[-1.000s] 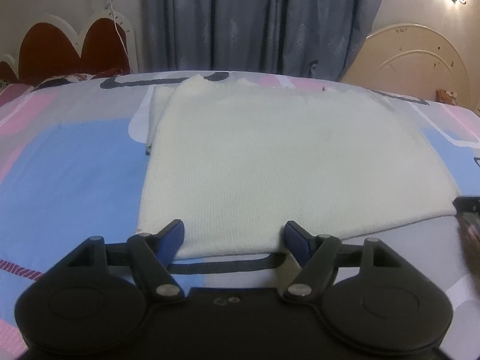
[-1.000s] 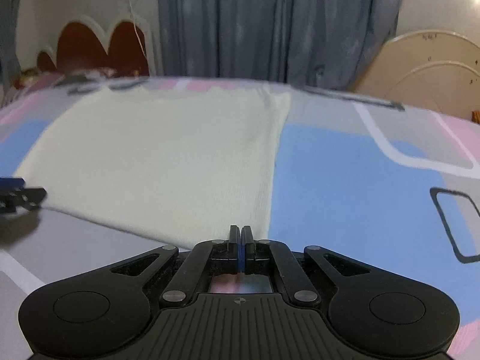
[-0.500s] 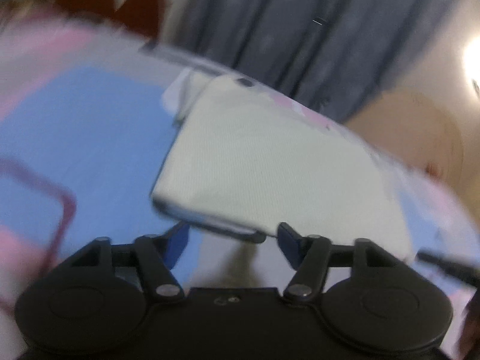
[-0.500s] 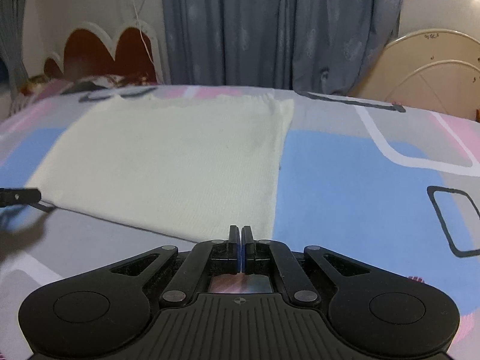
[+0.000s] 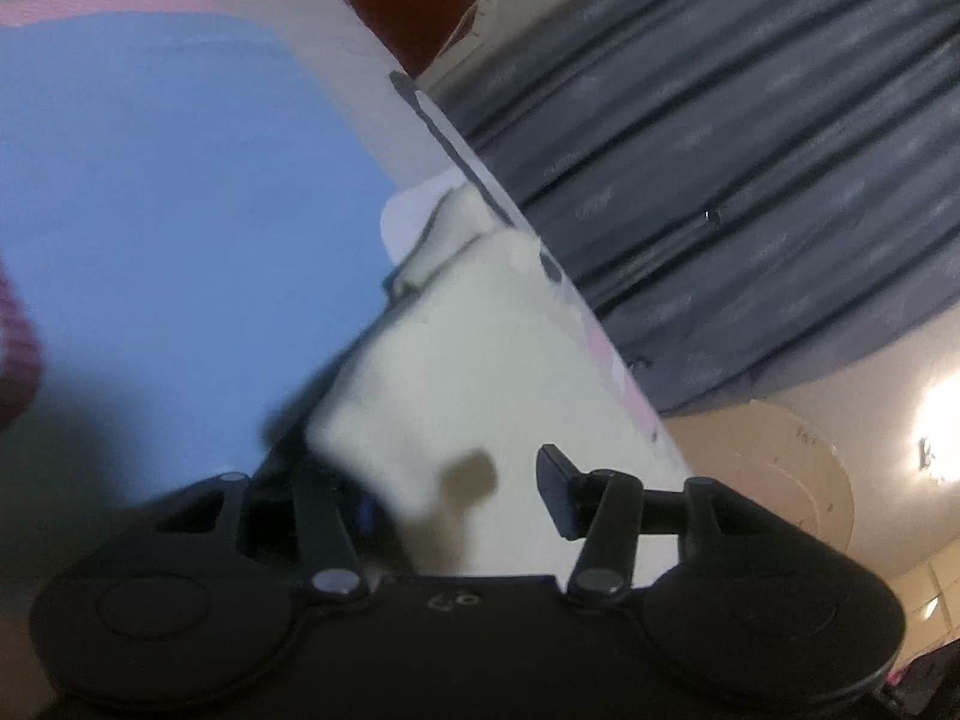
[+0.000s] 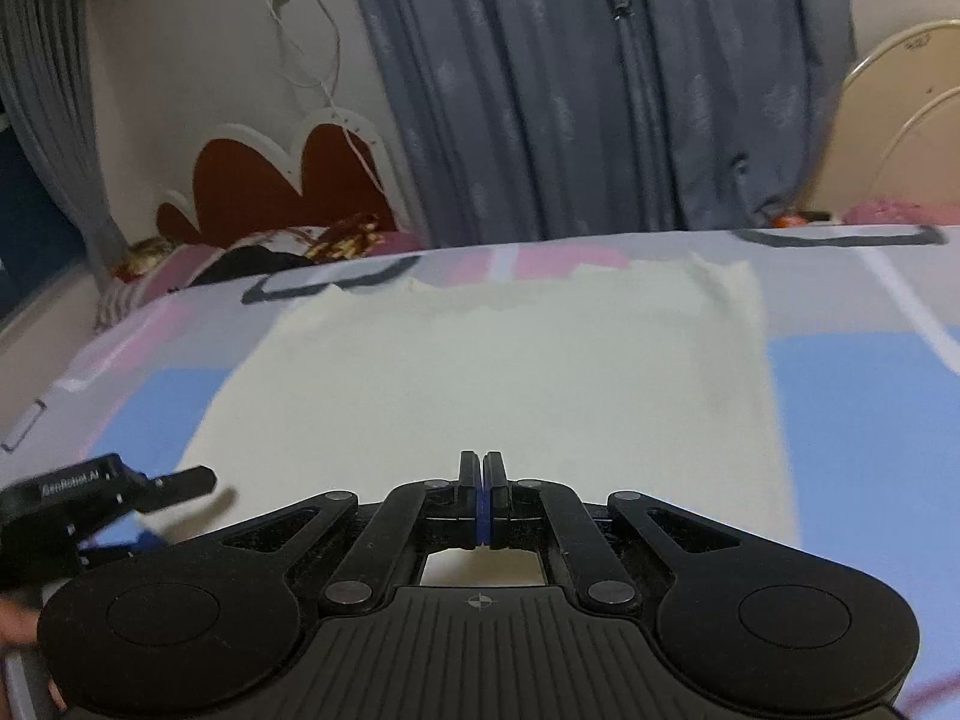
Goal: Fold small clothes
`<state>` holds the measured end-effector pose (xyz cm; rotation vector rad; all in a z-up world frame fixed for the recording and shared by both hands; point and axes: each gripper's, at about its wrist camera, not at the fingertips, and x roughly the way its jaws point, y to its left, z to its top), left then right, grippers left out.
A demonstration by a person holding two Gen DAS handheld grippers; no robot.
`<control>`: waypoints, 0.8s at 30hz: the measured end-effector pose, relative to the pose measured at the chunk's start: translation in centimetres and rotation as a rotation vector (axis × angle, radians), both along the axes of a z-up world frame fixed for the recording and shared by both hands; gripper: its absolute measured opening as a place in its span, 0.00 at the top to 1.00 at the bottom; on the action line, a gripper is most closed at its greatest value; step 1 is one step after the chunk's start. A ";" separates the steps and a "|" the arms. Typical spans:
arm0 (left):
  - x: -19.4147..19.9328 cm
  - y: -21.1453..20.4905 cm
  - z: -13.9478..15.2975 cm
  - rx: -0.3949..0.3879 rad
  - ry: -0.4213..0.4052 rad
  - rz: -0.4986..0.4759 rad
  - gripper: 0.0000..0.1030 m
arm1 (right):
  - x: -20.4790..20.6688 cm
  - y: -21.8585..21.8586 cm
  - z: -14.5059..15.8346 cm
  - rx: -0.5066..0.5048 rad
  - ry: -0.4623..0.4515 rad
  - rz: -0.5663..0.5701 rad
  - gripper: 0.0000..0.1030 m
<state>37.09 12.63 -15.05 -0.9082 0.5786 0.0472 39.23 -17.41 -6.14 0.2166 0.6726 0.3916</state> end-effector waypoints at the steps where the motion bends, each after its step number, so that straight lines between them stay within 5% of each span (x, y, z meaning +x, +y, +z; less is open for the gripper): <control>1: 0.4 0.2 -0.2 -0.024 -0.003 0.018 0.58 | 0.9 0.5 -0.1 0.007 0.002 0.006 1.00; 6: 1.7 -0.4 -0.3 -0.002 -0.005 0.036 0.68 | 4.2 2.0 -0.9 0.020 0.004 0.024 1.00; 8: 1.5 -0.6 -0.7 -0.018 0.016 0.033 0.94 | 4.9 2.5 -1.1 0.025 0.003 0.029 1.00; 12: 0.3 -0.7 -0.2 0.016 -0.030 0.032 0.93 | 5.4 3.1 -1.9 0.026 -0.006 0.050 1.00; 14: 0.4 -0.8 -0.3 0.036 -0.008 0.051 0.69 | 6.2 3.8 -3.4 -0.022 0.037 0.065 1.00; 16: 0.5 -1.0 -0.2 0.040 -0.037 0.033 0.58 | 6.3 3.8 -3.3 -0.019 0.019 0.061 1.00; 19: 1.0 -1.3 -0.2 0.065 -0.034 0.035 0.59 | 5.7 3.7 -2.4 0.016 -0.039 0.056 1.00; 21: 1.3 -0.9 -0.2 0.039 -0.023 0.045 0.62 | 6.4 4.3 -4.2 -0.017 0.019 0.060 1.00; 24: 2.4 0.9 -0.8 -0.032 0.024 0.038 0.93 | 6.6 4.0 -3.8 0.001 0.031 0.054 1.00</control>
